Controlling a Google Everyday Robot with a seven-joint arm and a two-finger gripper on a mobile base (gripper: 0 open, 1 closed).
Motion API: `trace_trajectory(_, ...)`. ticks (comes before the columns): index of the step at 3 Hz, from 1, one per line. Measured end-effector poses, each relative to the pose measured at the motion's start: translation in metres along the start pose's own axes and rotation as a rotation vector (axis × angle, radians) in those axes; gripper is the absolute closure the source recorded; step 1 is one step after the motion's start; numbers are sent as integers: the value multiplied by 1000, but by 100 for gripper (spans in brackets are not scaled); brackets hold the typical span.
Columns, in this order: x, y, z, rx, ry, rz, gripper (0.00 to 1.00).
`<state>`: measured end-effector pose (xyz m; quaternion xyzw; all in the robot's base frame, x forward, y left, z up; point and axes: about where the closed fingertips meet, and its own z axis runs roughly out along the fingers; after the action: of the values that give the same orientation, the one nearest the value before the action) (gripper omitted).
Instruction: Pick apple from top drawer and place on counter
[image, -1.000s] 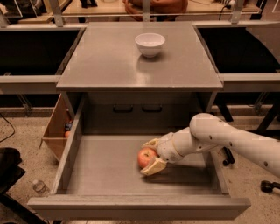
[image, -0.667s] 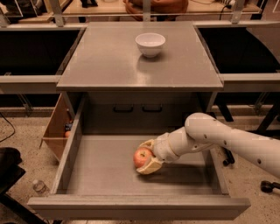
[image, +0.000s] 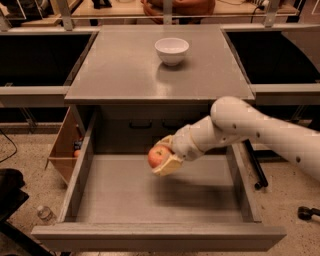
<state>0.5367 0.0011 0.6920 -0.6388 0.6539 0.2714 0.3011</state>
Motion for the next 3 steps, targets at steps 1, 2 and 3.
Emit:
trace_trajectory(1, -73, -33, -58, 27, 33, -23, 100)
trace_trajectory(2, -136, -67, -85, 36, 45, -10, 100)
trace_trajectory(3, -197, -104, -90, 48, -5, 7, 100)
